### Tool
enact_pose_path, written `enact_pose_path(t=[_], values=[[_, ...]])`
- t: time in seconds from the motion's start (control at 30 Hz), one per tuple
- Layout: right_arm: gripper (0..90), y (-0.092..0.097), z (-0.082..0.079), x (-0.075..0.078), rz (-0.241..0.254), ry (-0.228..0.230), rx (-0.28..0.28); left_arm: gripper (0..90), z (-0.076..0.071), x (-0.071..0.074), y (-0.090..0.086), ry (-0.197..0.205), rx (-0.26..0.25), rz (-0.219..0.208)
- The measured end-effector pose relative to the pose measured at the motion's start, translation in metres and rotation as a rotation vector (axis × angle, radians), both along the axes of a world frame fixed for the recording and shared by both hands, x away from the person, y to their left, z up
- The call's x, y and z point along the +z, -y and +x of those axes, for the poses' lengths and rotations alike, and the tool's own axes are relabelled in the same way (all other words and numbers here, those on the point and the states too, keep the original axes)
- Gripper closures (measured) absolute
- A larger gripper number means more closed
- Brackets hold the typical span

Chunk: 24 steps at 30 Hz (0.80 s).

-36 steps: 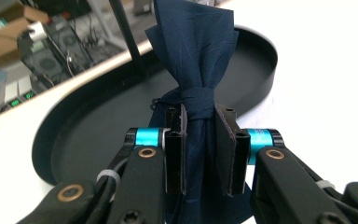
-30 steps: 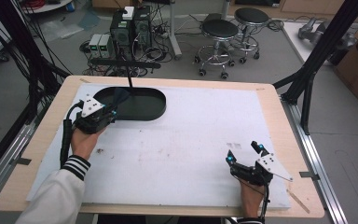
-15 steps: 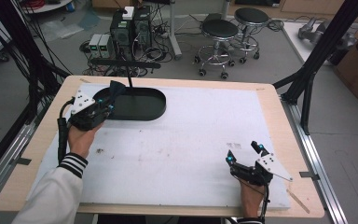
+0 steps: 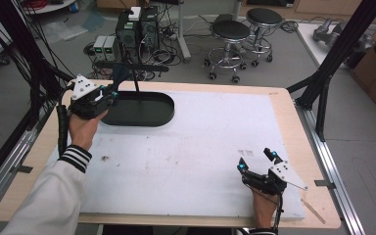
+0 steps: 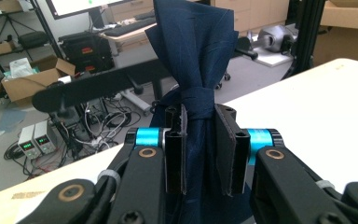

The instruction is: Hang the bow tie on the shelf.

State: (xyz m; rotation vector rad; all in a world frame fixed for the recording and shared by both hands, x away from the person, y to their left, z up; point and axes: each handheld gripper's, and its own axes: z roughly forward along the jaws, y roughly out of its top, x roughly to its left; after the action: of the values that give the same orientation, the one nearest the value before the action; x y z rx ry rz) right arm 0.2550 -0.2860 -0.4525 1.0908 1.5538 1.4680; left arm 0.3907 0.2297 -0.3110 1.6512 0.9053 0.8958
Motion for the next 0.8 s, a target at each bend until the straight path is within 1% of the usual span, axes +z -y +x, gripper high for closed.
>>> enact_pose_path(t=[0.2,0.27,0.33,0.37,0.43,0.5,0.53,0.6,0.63,0.7,0.77,0.8], values=[[3.3,0.000,0.000,0.000,0.001,0.000,0.001,74.9,0.007,0.003,-0.001,-0.002,0.008,-0.013],[3.3,0.000,0.000,0.000,0.000,0.001,0.001,74.9,0.010,0.002,-0.004,-0.013,0.012,-0.044],[3.3,0.000,0.000,0.000,-0.001,0.001,0.001,74.9,0.011,0.001,-0.006,-0.014,0.018,-0.043],[3.3,0.000,0.000,0.000,-0.001,0.002,0.001,74.9,0.014,0.001,-0.010,-0.019,0.029,-0.062],[3.3,0.000,0.000,0.000,-0.008,0.006,0.003,74.9,0.015,0.000,-0.012,-0.022,0.032,-0.068],[3.3,0.000,0.000,0.000,-0.011,0.009,0.000,74.9,0.019,0.000,-0.017,-0.032,0.038,-0.098],[3.3,0.000,0.000,0.000,-0.011,0.008,0.000,74.9,0.021,0.002,-0.018,-0.038,0.041,-0.094],[3.3,0.000,0.000,0.000,-0.011,0.007,0.002,74.9,0.024,0.006,-0.019,-0.029,0.041,-0.093],[3.3,0.000,0.000,0.000,-0.009,0.006,0.002,74.9,0.027,0.010,-0.018,-0.021,0.035,-0.092],[3.3,0.000,0.000,0.000,-0.007,0.002,0.001,74.9,0.029,0.012,-0.017,-0.015,0.035,-0.090],[3.3,0.000,0.000,0.000,-0.011,0.006,0.000,74.9,0.035,0.016,-0.016,-0.015,0.041,-0.083],[3.3,0.000,0.000,0.000,-0.007,0.001,0.000,74.9,0.038,0.017,-0.016,-0.015,0.045,-0.082]])
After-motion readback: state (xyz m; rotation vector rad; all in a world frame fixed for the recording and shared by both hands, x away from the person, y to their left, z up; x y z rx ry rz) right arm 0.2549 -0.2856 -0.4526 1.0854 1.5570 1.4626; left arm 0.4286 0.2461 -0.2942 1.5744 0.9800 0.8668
